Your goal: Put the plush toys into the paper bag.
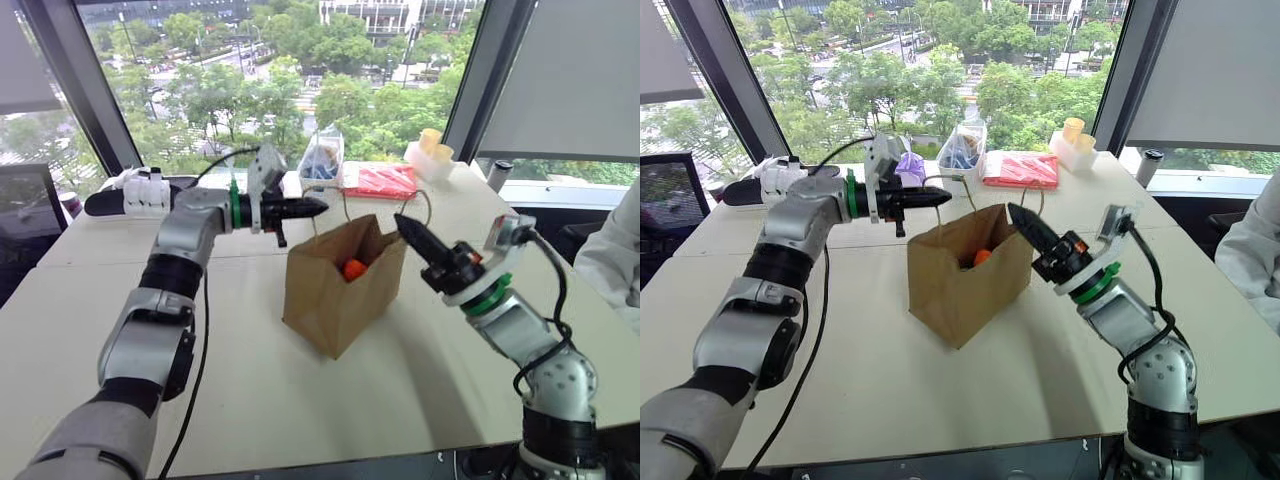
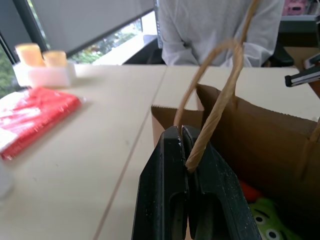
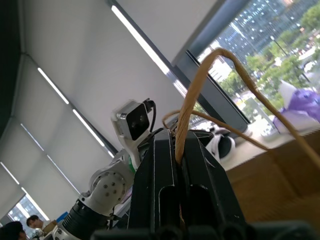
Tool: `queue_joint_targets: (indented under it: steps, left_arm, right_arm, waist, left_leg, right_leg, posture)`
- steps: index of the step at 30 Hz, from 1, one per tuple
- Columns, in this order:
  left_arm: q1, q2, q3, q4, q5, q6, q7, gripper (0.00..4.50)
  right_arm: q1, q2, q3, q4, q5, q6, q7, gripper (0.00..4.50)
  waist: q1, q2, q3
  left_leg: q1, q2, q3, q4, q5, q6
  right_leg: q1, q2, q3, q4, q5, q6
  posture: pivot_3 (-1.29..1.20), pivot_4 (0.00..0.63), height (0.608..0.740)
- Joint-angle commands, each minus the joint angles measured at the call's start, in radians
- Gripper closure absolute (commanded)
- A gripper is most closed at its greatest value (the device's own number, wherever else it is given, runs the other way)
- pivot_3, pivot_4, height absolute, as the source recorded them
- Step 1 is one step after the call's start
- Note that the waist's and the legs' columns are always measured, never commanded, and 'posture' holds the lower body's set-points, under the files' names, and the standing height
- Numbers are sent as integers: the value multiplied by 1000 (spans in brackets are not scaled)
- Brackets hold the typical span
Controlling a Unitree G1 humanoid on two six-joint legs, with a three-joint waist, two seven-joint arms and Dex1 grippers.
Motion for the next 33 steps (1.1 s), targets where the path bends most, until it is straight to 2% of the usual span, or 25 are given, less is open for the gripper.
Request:
queue_joint_targets:
  steps: [1,6,7,8,10,15,16,17,23,31,33]
  left_arm:
    - [26,20,-15,-93,0,36,-26,4500]
    - [72,45,-16,-146,-2,86,-34,4500]
    - [71,42,0,-149,-11,95,-14,4234]
    - [67,41,16,-151,-22,110,-3,3931]
    - [68,49,28,-175,-50,149,-23,3180]
    - [84,56,45,-242,-95,221,-23,585]
    - [89,58,49,-255,-103,235,-20,118]
    - [92,60,54,-267,-113,251,-17,48]
    - [109,81,131,-316,-172,334,76,48]
    - [276,215,230,-554,-332,609,119,48]
    - [397,273,242,-627,-338,647,135,0]
  right_arm:
    - [29,-22,8,-51,-2,1,22,4432]
    - [93,-58,25,-79,-3,13,48,4432]
    - [98,-64,24,-81,-6,10,46,3896]
    - [101,-68,24,-84,-31,-3,41,3592]
    - [106,-75,20,-91,-48,-14,42,2678]
    - [117,-74,1,-107,-34,-31,35,33]
    - [118,-69,-5,-109,-52,-46,20,0]
    - [119,-73,-10,-112,-54,-49,13,0]
    - [190,-179,-69,-199,82,0,48,0]
    - [423,-275,-195,-269,149,-2,91,0]
    - [498,-303,-139,-253,8,2,119,519]
  waist:
    - [2,0,0]
    - [1,0,0]
    - [1,0,0]
    - [2,0,0]
    - [2,0,0]
    - [2,0,0]
    - [3,0,0]
    - [3,0,0]
    - [3,0,0]
    - [4,0,0]
    - [0,0,0]
  left_leg:
    - [0,0,0,0,0,0]
    - [0,0,0,0,0,0]
    - [0,0,0,0,0,1]
    - [0,0,0,0,-1,1]
    - [0,0,0,0,-1,2]
    - [1,0,0,0,-1,1]
    - [1,0,0,0,-1,1]
    - [1,0,0,0,-1,1]
    - [0,0,0,0,-1,1]
    - [1,1,0,0,-1,2]
    - [2,1,0,0,-2,3]
  right_leg:
    - [0,0,0,0,0,0]
    - [0,0,0,0,0,0]
    - [0,0,0,0,0,0]
    - [0,0,0,0,0,0]
    - [0,0,0,-1,0,0]
    - [0,0,0,-1,0,0]
    - [0,0,0,-1,0,0]
    - [0,0,0,-1,0,0]
    - [0,0,0,-1,0,0]
    - [1,0,0,-2,0,0]
    - [1,0,1,-2,0,0]
  posture:
    - [0,150,740]
    - [0,150,740]
    - [0,150,740]
    - [0,150,740]
    - [0,150,740]
    - [0,150,740]
    - [0,150,740]
    - [0,150,740]
    - [0,150,740]
    - [0,150,740]
    - [0,150,740]
